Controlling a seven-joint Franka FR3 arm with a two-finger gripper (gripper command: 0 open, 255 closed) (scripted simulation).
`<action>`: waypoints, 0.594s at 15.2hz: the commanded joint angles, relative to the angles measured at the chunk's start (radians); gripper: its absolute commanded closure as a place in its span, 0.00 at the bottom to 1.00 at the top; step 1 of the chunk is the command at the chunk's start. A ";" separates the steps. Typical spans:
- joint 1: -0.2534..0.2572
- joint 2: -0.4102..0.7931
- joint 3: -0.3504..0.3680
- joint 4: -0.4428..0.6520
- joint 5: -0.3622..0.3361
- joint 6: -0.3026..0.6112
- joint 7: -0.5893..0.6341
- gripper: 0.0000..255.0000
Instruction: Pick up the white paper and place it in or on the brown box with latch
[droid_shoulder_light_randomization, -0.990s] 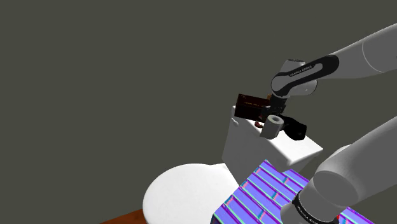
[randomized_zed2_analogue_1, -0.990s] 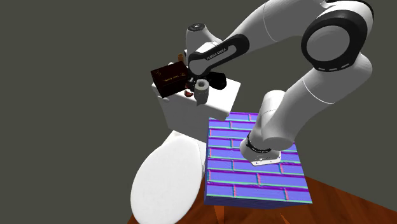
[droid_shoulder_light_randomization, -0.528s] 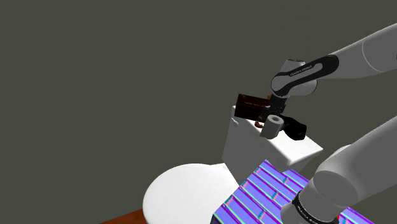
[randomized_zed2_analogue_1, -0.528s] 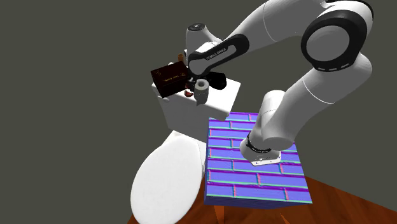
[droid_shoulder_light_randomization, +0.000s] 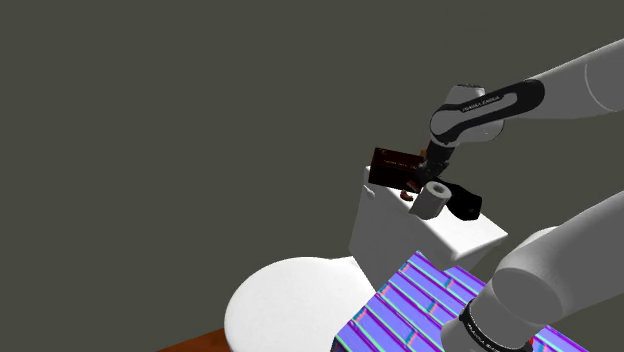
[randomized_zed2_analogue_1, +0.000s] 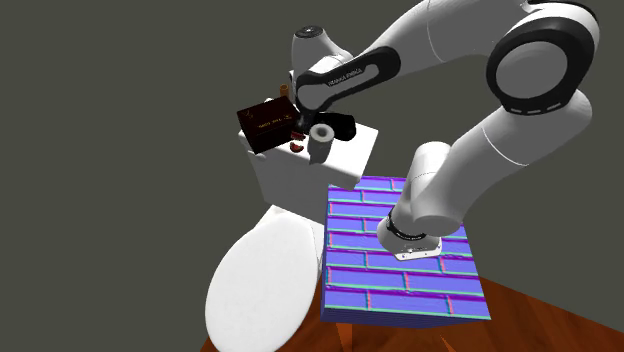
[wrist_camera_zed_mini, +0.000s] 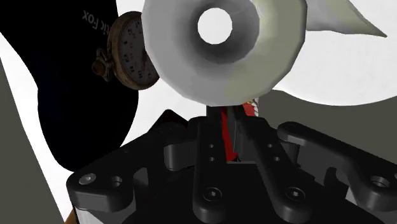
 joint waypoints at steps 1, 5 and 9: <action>-0.001 -0.017 0.007 0.015 -0.003 -0.032 0.005 1.00; -0.035 -0.096 0.010 -0.049 -0.026 0.010 0.055 0.00; -0.067 -0.134 0.005 -0.126 -0.040 0.099 0.093 0.00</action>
